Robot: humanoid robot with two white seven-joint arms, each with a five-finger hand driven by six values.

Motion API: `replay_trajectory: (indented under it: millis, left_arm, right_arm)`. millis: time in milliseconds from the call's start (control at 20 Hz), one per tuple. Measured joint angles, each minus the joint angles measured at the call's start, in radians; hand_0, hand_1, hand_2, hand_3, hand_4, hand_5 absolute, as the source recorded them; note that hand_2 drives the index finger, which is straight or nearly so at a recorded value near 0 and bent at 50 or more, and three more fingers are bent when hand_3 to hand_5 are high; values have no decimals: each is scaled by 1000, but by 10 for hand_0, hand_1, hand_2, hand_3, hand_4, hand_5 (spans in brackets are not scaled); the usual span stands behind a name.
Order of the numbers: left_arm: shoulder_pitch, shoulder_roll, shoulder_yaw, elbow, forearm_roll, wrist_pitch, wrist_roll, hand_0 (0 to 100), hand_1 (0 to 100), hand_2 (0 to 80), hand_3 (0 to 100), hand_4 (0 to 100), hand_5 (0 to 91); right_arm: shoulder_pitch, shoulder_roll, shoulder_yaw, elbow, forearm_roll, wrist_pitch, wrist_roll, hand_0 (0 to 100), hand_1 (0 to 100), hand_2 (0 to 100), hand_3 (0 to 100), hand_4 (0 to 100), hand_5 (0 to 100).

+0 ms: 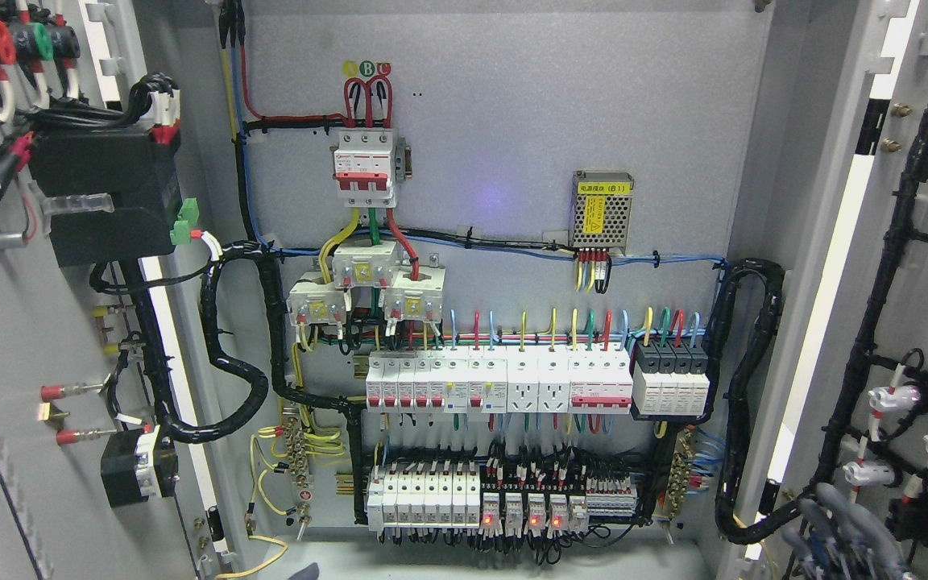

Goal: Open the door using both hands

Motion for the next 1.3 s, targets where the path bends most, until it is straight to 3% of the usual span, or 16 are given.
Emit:
replay_trajectory:
  millis: [601,1001,1301]
  left_arm:
    - [15,8,166,-11,71,0,2,837,211,0,0,0,0]
    - [36,41,285,1,179,0,-3,837,211,0,0,0,0]
    - [23,78,352,50,221,0,-8,837,211,0,0,0,0]
  right_arm:
    - [6,0,-126,20,-28,-1,10,0,0,0,0,0,0]
    - [6,0,-189,36,-43,-1,10,0,0,0,0,0,0]
    - [6,1,-235,42,-55,-1,13,0,0,0,0,0,0]
